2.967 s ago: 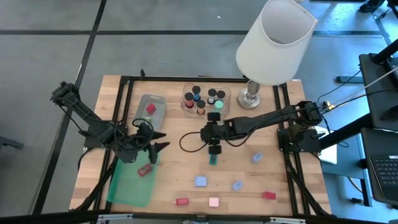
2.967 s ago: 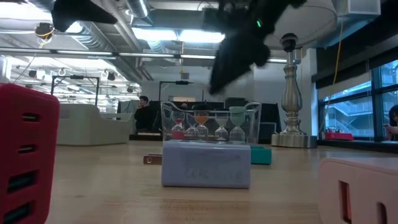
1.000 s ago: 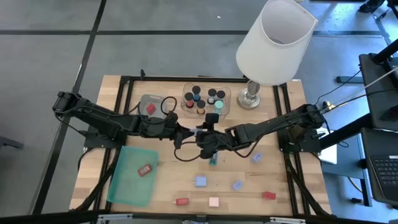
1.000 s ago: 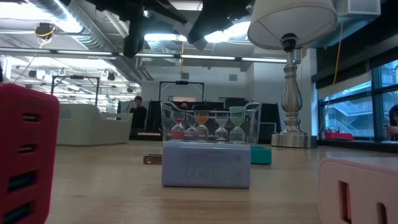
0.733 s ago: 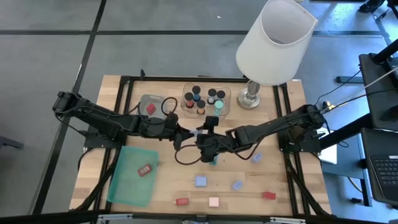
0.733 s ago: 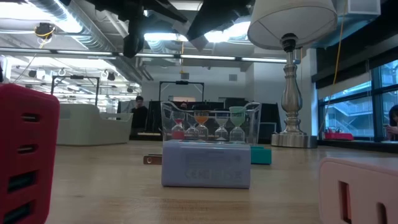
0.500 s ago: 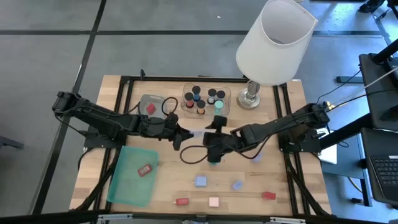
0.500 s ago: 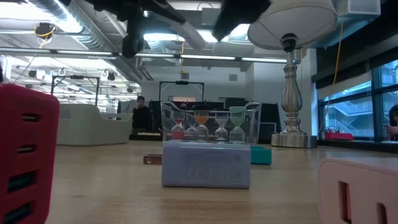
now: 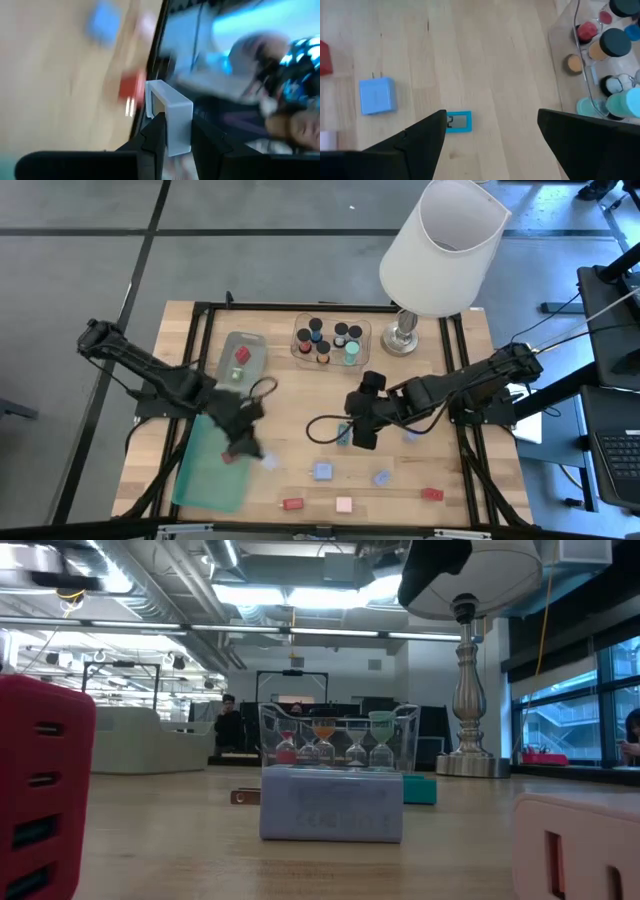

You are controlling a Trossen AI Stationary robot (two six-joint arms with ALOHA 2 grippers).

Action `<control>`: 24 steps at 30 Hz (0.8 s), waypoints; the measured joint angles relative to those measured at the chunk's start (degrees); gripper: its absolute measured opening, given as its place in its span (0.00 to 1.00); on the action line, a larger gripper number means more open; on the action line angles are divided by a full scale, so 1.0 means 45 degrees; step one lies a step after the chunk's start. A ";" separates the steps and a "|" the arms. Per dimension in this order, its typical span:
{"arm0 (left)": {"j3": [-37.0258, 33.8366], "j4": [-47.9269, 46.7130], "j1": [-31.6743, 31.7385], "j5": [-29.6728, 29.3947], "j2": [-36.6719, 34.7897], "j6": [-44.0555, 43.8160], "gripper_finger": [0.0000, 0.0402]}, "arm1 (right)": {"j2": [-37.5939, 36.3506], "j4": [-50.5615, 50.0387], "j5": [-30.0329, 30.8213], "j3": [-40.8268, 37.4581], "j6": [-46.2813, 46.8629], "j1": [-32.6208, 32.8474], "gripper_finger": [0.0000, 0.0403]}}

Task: Pick & Place Office items
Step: Put the light purple digital clock into the green bin

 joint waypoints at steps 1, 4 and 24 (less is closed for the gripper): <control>0.0000 -0.0546 -0.0478 -0.0020 -0.0095 -0.0474 0.17 | 0.0017 0.0026 0.0001 0.0000 -0.0039 0.0007 0.78; -0.0002 -0.2728 -0.1798 -0.0381 -0.0201 -0.2431 0.17 | 0.0071 0.0229 0.0005 0.0000 -0.0050 0.0007 0.78; -0.0092 -0.9566 -0.4198 -0.3946 0.1699 -0.6989 0.19 | 0.0076 0.1145 0.0835 0.0000 -0.0200 -0.0017 0.78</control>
